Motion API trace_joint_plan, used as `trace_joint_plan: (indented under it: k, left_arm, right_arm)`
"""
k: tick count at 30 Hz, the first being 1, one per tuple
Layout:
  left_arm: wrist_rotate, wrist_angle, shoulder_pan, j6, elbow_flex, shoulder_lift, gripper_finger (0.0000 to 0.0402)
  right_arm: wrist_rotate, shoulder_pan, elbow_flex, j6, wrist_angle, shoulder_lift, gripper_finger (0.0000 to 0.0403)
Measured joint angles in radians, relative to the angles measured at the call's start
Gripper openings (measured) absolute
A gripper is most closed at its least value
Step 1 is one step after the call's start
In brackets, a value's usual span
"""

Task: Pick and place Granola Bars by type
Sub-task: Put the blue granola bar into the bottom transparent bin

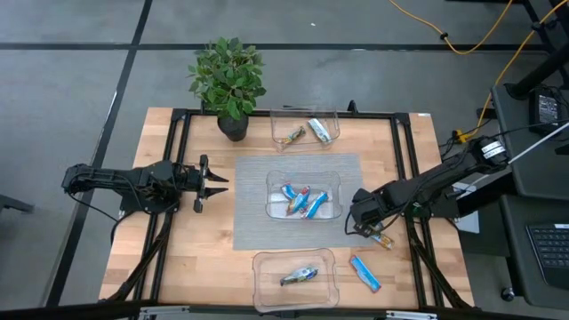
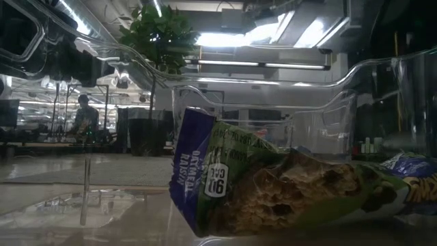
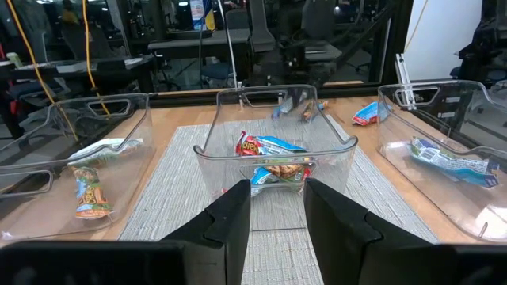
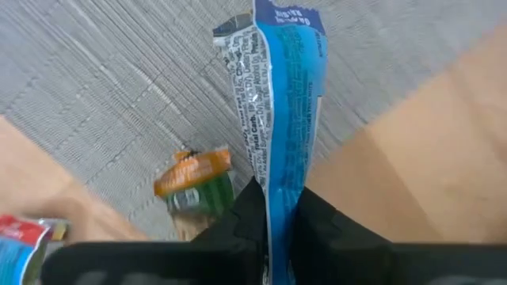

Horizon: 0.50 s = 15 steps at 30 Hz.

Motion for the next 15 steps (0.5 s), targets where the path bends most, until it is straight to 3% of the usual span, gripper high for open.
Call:
trace_joint_plan:
  k: [8, 15]
  left_arm:
    - [0.000, 0.000, 0.000, 0.000, 0.000, 0.000, 0.0113]
    - [0.000, 0.000, 0.000, 0.000, 0.000, 0.000, 0.0113]
  right_arm:
    - [0.066, 0.045, 0.183, 0.003, -0.325, -0.053, 0.0036]
    - [0.185, 0.097, 0.361, 0.068, -0.461, -0.100, 0.0041]
